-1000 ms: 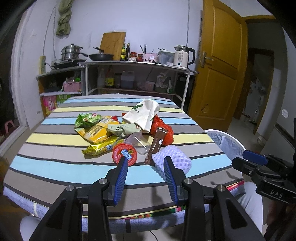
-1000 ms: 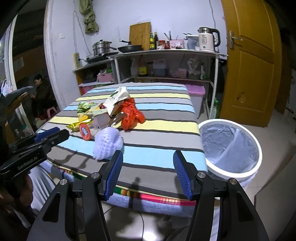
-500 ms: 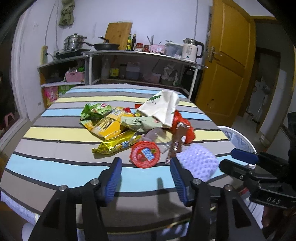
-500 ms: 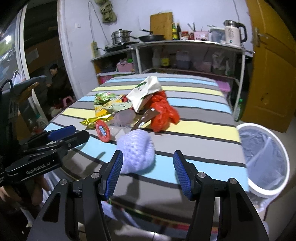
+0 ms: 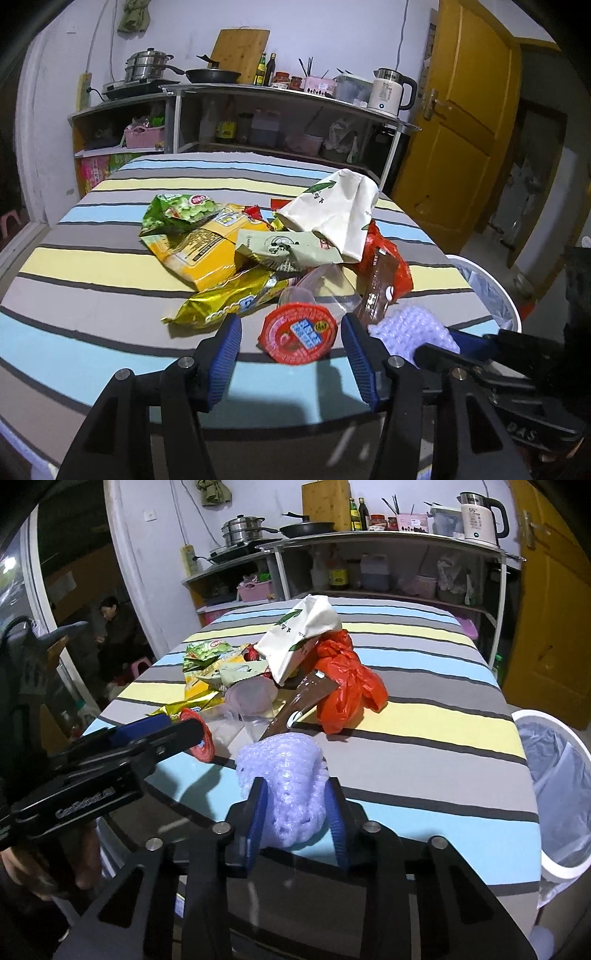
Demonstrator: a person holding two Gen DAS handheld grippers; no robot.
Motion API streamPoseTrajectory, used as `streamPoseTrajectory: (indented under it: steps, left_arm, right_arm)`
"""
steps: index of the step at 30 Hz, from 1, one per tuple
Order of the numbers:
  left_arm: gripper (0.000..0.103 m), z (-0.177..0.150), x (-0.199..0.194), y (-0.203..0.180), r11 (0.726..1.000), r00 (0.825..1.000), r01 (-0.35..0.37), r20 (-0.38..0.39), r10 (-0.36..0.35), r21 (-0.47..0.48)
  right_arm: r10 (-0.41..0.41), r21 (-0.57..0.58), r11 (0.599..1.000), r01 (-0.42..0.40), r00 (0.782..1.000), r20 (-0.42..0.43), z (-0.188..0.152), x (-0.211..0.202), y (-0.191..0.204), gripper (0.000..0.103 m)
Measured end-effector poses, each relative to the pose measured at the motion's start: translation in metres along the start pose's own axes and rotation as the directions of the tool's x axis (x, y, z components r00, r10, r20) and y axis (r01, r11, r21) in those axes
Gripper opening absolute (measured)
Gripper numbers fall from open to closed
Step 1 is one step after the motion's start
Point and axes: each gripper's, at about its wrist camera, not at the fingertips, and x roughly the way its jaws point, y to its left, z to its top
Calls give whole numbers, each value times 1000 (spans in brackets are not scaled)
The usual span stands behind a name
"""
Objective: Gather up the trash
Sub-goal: 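Grasp the lavender foam fruit net with the right tool while the left tool grasps the red round lid, then carry both items over the white bin and open both tools to drop them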
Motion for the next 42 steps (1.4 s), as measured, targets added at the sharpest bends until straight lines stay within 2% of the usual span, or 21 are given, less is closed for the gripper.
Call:
streamPoseTrajectory:
  steps: [6, 8, 10, 21, 30, 36, 42]
  left_arm:
    - [55, 4, 15, -8, 1000, 1000, -10, -25, 10, 9]
    - [46, 3, 21, -10, 1000, 999, -17, -45, 18, 13]
    - [46, 2, 22, -11, 999, 999, -27, -46, 28, 17]
    - [45, 6, -12, -25, 999, 1000, -25, 4, 25, 35]
    - [45, 24, -24, -71, 992, 997, 62, 38, -66, 112]
    - [45, 34, -9, -116, 974, 988, 144, 29, -151, 176]
    - [45, 43, 14, -160, 947, 972, 232, -7, -237, 221]
  right_arm:
    - [-2, 17, 1000, 2, 1000, 5, -3, -7, -6, 23]
    - [-5, 23, 1000, 5, 1000, 9, -3, -10, -9, 22]
    - [-11, 31, 999, 11, 1000, 10, -4, -12, -13, 22]
    - [-39, 85, 996, 34, 997, 61, -7, -40, -34, 22]
    - [-134, 159, 981, 114, 984, 120, -13, -72, -73, 22]
    - [-207, 223, 959, 174, 969, 132, -15, -88, -109, 22]
    - [-277, 289, 929, 231, 952, 130, -20, -100, -148, 22]
